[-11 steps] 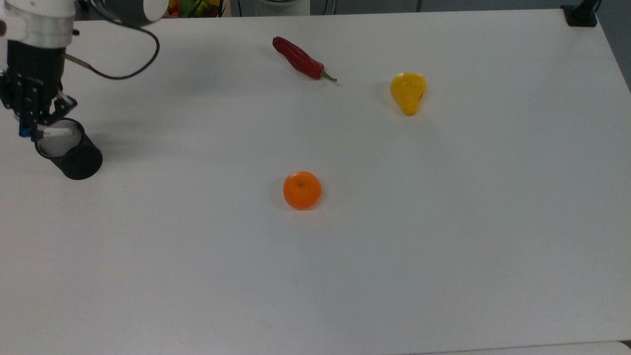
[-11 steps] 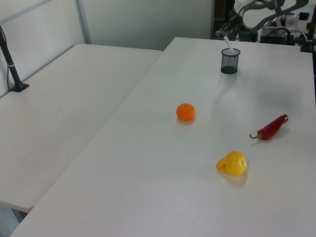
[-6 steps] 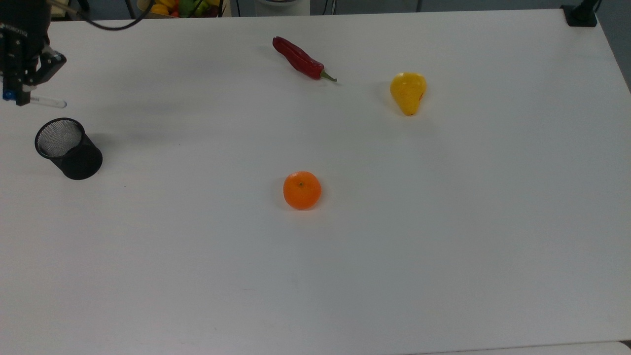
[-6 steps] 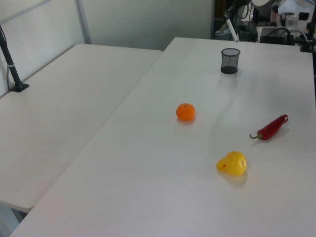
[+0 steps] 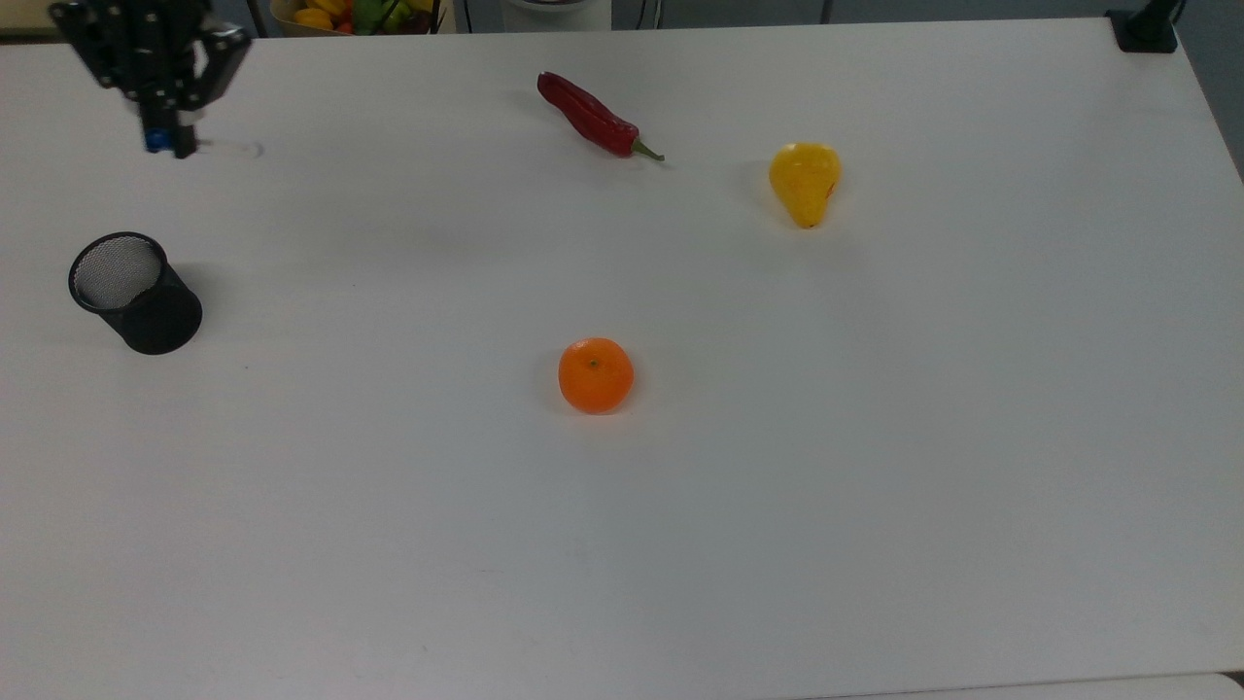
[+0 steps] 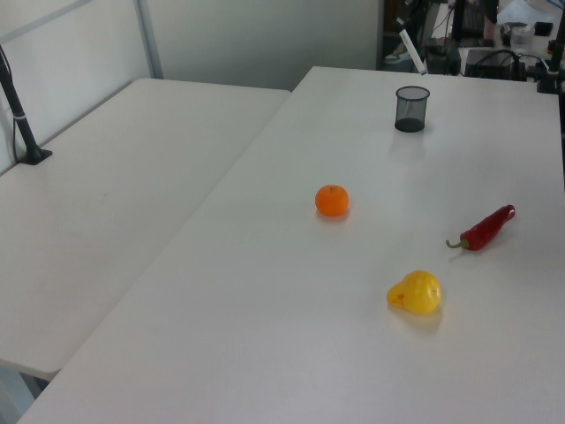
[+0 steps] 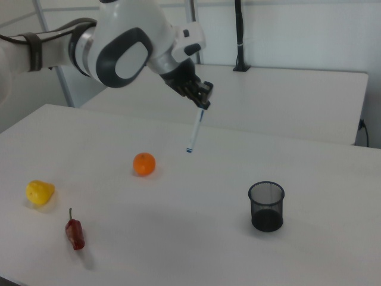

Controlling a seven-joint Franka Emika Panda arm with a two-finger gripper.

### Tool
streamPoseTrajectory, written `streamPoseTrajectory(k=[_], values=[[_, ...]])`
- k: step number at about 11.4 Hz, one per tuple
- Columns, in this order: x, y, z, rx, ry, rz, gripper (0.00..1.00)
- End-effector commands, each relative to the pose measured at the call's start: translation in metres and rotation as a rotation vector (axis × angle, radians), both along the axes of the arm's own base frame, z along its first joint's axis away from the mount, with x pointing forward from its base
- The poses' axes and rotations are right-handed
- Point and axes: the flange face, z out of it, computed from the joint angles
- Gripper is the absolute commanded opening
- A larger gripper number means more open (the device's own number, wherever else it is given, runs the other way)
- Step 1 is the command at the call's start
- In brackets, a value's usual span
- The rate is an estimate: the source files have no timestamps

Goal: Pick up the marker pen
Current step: 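Carry the marker over beside the orange and lower it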

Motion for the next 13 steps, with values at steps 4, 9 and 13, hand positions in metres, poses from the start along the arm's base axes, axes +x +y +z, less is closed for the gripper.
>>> streamPoseTrajectory(k=[4,9,13], values=[[0.003,0.127,-0.008,0.144,0.137,0.048,0.00],[0.008,0.210,-0.060,0.172,0.261,0.081,0.00],[0.006,0.248,-0.125,0.119,0.351,0.144,0.00]])
